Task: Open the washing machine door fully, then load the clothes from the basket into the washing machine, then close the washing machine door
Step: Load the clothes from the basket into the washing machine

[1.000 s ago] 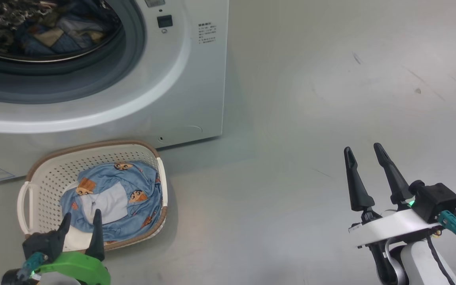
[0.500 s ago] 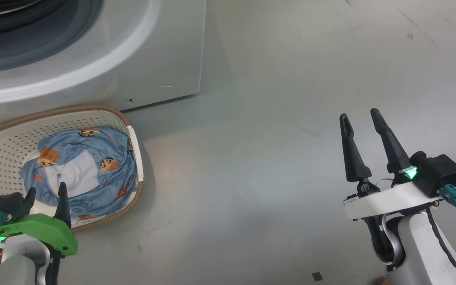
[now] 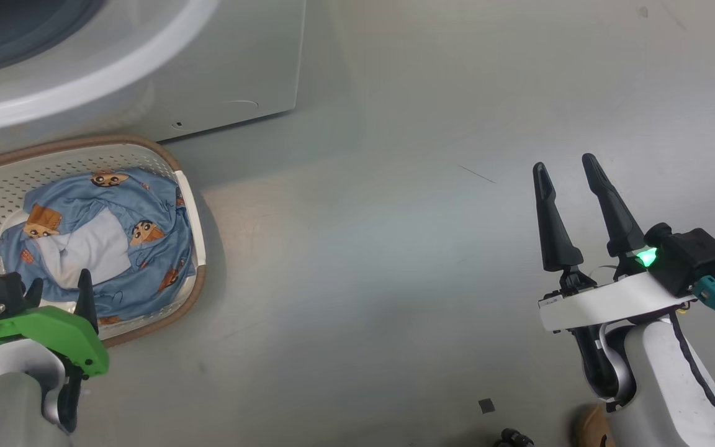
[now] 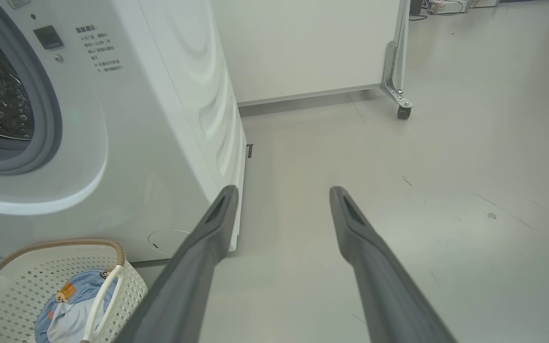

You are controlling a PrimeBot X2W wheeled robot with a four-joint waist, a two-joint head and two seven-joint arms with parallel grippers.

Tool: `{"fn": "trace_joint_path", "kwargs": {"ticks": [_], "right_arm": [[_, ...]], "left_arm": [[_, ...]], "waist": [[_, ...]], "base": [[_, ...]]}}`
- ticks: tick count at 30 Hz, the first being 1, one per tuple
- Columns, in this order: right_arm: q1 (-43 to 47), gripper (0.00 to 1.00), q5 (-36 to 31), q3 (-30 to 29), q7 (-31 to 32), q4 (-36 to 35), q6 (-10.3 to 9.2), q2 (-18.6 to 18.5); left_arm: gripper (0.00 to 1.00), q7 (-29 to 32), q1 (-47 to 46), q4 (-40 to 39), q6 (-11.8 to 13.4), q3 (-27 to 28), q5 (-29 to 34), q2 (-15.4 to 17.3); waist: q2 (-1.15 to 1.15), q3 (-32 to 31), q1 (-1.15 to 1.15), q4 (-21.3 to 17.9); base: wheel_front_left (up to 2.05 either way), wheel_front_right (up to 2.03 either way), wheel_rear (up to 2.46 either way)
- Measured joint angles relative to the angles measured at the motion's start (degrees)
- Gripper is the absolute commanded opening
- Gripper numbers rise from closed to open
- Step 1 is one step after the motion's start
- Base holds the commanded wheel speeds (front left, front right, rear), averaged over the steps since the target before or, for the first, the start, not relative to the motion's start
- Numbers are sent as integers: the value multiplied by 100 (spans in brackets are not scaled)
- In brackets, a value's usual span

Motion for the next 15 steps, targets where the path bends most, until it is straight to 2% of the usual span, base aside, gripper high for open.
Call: {"fn": "trace_joint_path", "kwargs": {"ticks": [15], "right_arm": [[-210,100,0,83,0,-11,0,-40]], "left_arm": [[100,156,-828,690,104,86,5,123]], "waist": [[0,557,0,49]], "base": [[0,0,0]]}}
